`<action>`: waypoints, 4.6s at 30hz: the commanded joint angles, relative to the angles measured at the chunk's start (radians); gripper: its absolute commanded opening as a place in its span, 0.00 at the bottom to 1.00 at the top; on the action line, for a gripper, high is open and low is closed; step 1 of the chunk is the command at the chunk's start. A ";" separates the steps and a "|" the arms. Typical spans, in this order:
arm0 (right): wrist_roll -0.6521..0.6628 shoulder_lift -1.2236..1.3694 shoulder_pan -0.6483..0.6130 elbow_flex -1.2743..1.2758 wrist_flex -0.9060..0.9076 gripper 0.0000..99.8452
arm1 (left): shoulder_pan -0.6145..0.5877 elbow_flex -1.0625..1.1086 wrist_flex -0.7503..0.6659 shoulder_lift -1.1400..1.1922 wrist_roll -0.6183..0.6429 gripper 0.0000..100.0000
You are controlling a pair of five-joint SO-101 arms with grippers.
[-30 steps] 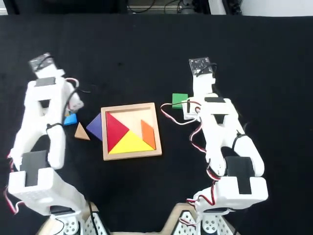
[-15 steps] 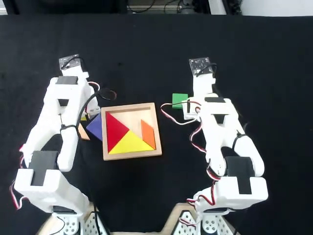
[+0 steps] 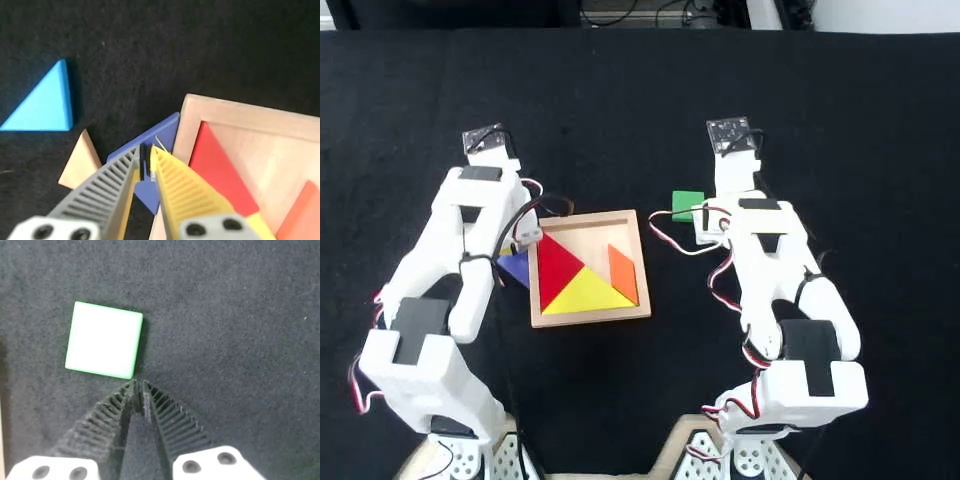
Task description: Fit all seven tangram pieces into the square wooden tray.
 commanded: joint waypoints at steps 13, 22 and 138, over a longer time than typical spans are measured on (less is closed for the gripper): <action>-0.005 -0.042 0.018 0.008 -0.014 0.01 | -0.105 -0.209 0.141 0.150 0.011 0.06; -0.005 -0.042 0.018 0.008 -0.014 0.01 | -0.070 -0.108 0.176 -0.069 0.012 0.06; -0.005 -0.042 0.015 0.012 -0.041 0.01 | -0.186 0.001 0.034 0.021 -0.232 0.23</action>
